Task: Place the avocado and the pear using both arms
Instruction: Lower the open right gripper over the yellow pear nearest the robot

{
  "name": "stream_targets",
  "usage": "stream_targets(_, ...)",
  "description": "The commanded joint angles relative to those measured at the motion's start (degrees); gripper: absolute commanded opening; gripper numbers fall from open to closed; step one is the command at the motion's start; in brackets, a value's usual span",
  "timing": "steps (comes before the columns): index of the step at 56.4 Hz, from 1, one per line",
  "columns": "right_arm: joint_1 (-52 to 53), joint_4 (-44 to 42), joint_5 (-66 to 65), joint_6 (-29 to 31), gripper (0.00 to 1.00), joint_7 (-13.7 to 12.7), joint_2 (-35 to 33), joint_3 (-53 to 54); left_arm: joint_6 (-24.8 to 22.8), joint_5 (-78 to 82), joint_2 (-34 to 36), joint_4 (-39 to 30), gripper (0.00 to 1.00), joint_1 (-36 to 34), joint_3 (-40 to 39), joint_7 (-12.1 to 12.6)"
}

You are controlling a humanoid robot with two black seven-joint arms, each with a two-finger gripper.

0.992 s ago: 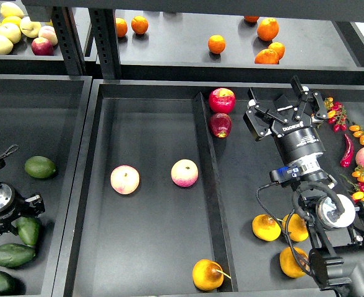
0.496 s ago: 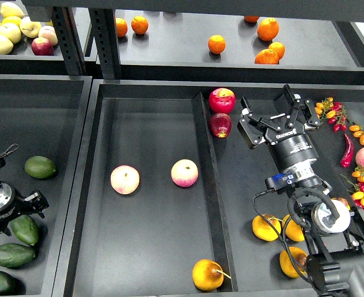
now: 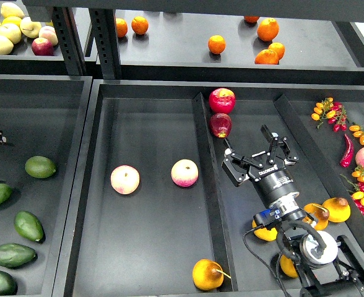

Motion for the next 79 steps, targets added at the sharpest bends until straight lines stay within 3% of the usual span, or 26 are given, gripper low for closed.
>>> stream_targets(1, -0.1, 0.0, 0.1, 0.2, 1.0, -0.1, 0.0, 0.0, 0.0, -6.1, -0.5, -1.4, 0.99, 5.5, -10.5, 0.0)
stream_targets(19, 0.3, 0.8, 0.3, 0.1, 1.0, -1.5, -0.2, -2.2, 0.0, -16.2, -5.7, -10.8, 0.99, 21.0, -35.1, 0.0)
stream_targets(24, 0.2, 1.2, 0.5, 0.2, 1.0, -2.5, -4.1, -3.2, 0.0, -16.2, -8.7, -14.4, 0.99, 25.6, -42.2, 0.0)
stream_targets(27, 0.3, 1.4, 0.7, 0.2, 1.0, -4.2, -6.8, -4.3, 0.0, -16.2, -11.0, -16.8, 0.99, 28.1, -46.0, 0.0)
stream_targets(29, 0.4, 1.5, 0.7, 0.2, 1.0, -7.6, -9.5, -5.5, 0.0, -16.2, -13.6, -19.8, 0.99, 30.9, -50.4, 0.0)
stream_targets(46, 3.1, 1.5, 0.8, 0.2, 1.0, -18.5, -19.4, -12.1, 0.0, -15.6, -22.7, -25.3, 0.99, 35.8, -60.7, 0.0)
stream_targets(61, 10.6, 1.4, 3.2, 0.3, 1.0, -18.6, -32.2, -22.1, 0.0, -11.7, -33.9, -30.1, 0.99, 41.0, -66.5, 0.0)
stream_targets(79, 23.5, 0.8, 3.9, 0.3, 1.0, -18.6, -40.0, -35.8, 0.0, -4.9, -43.1, -32.7, 0.99, 43.1, -67.3, 0.0)
